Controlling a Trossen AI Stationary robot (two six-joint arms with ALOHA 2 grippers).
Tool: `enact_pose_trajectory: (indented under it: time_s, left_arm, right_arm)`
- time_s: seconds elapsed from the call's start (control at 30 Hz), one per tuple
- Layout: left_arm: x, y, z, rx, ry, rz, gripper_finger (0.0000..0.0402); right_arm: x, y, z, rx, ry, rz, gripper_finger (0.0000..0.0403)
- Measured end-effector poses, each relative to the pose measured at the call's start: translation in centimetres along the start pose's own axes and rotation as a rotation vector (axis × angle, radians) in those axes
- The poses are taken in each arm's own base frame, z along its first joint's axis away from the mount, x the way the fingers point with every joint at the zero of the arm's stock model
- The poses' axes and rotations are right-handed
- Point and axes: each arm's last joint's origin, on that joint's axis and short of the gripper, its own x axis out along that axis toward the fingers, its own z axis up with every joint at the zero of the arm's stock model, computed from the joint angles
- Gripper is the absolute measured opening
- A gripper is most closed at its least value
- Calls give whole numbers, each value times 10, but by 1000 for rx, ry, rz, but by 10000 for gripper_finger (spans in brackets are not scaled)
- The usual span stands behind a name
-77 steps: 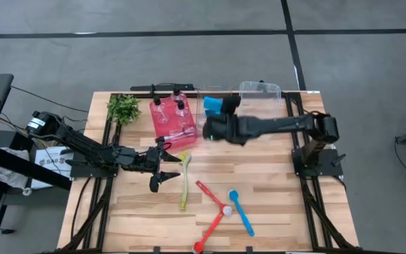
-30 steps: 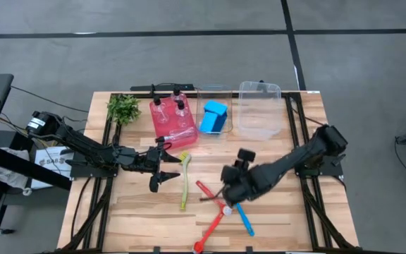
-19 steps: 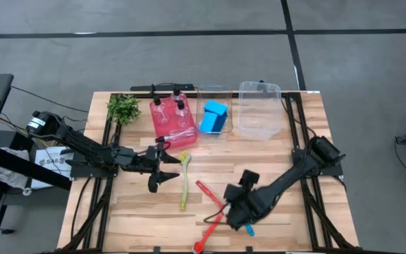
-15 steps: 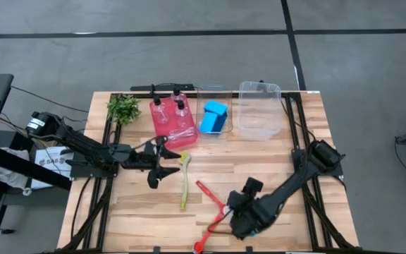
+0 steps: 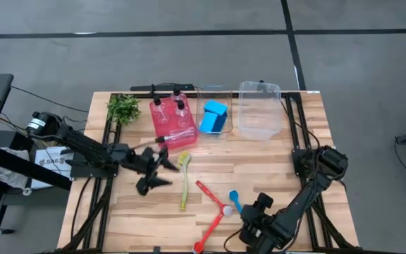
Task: Pick & Place Kitchen Sink Supplies
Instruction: Put the blue dish brush into the right transparent bin
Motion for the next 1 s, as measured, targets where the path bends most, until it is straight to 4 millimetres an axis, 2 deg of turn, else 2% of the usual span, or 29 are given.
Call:
enact_pose_trajectory:
  time_s: [0.1, 0.23, 0.43, 0.63, 0.8, 1.0]
  left_arm:
    - [0, -15, -7, 33, 37, -73, 266]
    - [0, -25, -5, 117, -18, -45, 266]
    - [0, -24, -2, 106, -58, 27, 266]
    - [0, -24, -2, 103, -64, 56, 266]
    - [0, -24, -2, 104, -65, 55, 266]
    - [-1, -24, -2, 105, -64, 56, 266]
  right_arm:
    - [7, -3, -6, 40, -45, -2, 207]
    - [14, -6, -10, 43, -74, -3, 197]
    - [32, -17, -13, 55, -93, -37, 186]
    - [54, -24, -18, 102, -91, 18, 191]
    - [60, -26, -22, 111, -83, 53, 201]
    - [55, -24, -19, 105, -90, 61, 205]
